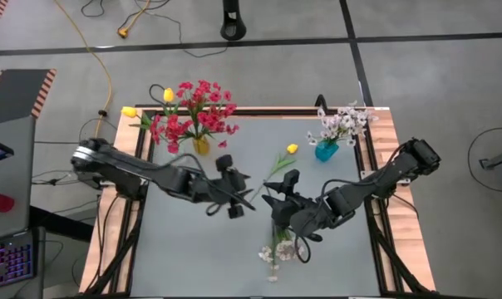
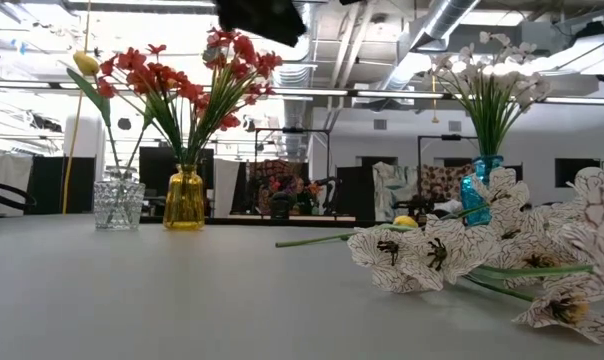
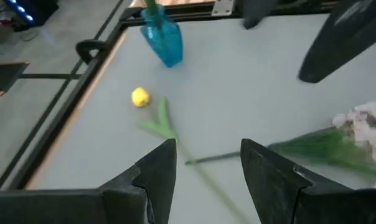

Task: Sort flowers into vase by color
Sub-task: Put the yellow tulip into the transparent vase

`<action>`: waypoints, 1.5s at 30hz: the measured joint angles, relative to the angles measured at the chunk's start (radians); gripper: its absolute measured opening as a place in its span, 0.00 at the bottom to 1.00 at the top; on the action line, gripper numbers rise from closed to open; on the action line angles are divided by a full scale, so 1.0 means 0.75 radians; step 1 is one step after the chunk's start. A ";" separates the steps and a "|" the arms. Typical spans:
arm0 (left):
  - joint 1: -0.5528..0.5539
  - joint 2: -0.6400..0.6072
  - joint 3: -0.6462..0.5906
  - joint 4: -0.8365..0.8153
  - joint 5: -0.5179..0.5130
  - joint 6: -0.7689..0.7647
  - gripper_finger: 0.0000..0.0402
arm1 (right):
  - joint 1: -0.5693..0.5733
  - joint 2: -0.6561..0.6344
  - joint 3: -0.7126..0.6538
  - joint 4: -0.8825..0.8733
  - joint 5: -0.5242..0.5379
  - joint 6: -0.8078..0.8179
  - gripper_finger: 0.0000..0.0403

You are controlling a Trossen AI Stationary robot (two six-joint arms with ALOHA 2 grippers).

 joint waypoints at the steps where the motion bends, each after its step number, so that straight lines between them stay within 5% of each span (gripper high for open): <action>1: 0.000 0.036 0.000 0.049 0.001 -0.012 0.42 | 0.001 0.000 0.000 -0.021 0.003 0.000 0.54; 12: 0.039 0.381 0.000 0.367 0.029 -0.121 0.42 | 0.084 0.000 0.001 -0.168 0.127 0.011 0.54; 25: 0.051 0.593 0.000 0.538 0.391 0.058 0.42 | 0.164 -0.001 0.001 -0.205 0.168 0.061 0.54; 31: 0.055 0.590 0.001 0.534 0.332 0.077 0.42 | 0.162 -0.001 0.001 -0.218 0.168 0.095 0.54; 39: 0.114 0.589 0.001 0.482 0.066 -0.039 0.42 | 0.161 -0.001 0.001 -0.227 0.168 0.116 0.54; 45: 0.199 0.589 0.001 0.490 0.073 -0.126 0.42 | 0.161 -0.001 0.001 -0.227 0.168 0.119 0.54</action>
